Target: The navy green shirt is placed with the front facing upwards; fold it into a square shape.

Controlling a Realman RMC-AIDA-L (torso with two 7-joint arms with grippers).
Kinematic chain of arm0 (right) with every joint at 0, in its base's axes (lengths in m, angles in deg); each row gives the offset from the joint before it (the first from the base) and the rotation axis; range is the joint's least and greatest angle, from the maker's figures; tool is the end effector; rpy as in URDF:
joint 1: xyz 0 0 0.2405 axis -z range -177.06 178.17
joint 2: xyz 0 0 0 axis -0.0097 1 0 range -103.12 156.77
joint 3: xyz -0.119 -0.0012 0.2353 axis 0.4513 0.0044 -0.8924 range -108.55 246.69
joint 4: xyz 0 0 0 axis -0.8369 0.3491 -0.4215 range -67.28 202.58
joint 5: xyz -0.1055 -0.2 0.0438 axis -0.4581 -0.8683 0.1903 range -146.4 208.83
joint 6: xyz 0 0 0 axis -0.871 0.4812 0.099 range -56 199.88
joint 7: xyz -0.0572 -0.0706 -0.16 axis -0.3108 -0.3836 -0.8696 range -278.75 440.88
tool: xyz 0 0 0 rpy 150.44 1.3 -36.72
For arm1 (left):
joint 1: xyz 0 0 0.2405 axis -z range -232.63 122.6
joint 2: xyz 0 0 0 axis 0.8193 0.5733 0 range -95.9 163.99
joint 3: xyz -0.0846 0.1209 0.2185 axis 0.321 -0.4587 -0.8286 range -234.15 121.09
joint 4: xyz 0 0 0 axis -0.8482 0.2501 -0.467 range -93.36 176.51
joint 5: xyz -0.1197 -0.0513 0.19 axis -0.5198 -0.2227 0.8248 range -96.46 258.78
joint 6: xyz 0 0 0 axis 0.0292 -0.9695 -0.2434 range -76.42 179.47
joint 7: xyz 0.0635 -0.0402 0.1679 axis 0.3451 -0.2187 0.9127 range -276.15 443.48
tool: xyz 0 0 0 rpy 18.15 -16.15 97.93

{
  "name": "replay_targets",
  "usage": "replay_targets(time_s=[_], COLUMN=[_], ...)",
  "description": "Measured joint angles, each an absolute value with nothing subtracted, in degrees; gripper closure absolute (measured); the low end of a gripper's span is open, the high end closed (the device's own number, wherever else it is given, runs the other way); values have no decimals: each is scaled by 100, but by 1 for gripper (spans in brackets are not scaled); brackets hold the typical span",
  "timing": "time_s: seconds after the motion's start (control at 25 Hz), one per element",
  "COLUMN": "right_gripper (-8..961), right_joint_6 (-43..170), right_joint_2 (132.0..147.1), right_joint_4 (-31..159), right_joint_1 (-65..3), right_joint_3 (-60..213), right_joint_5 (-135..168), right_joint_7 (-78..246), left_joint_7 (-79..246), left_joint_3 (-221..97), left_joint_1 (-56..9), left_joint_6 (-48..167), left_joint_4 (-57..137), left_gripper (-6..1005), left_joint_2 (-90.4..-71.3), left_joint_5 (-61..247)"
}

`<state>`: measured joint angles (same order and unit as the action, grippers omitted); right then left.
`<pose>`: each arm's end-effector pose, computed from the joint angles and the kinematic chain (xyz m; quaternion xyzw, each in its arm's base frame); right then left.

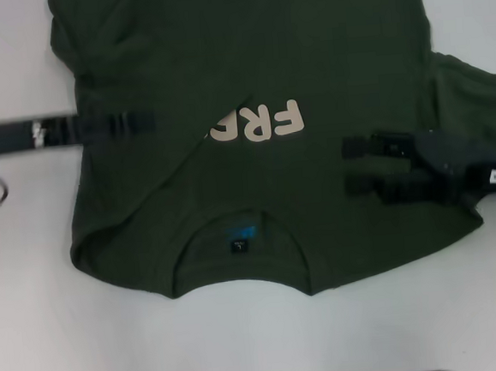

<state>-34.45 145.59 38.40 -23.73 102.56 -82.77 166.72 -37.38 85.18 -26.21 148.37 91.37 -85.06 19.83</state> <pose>0.2722 0.2852 -0.0382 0.8743 -0.3300 -0.3558 0.0022 -0.2569 0.3574 -0.0020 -0.8464 -0.4753 -0.2357 0.0470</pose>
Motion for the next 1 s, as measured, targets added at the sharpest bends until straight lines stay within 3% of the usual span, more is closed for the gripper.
replay_targets(time_s=[0.44,0.64,0.8,1.0], right_gripper=[52,52,52,52], right_joint_6=[-3644,-3667,-3662,-3638], right_joint_2=[14616,14493,14129,13476], right_joint_4=[3890,3701,3416,3155], right_joint_1=[-2361,-2159,-1892,-1715], right_joint_3=[9970,9948,9884,9819], right_joint_5=[-8227,-8238,-8250,-8292], right_joint_7=[17240,17703,18488,19799], left_joint_7=[-1129,-896,-1004,-1188], left_joint_3=[8638,8655,8731,8795], left_joint_1=[-3357,-3510,-3516,-3430], left_joint_6=[15747,15956,15929,15908], left_joint_4=[9020,9015,9005,8995], left_gripper=[417,417,416,416], left_joint_2=[-8682,-8765,-8790,-8891], left_joint_5=[1977,1978,1975,1999])
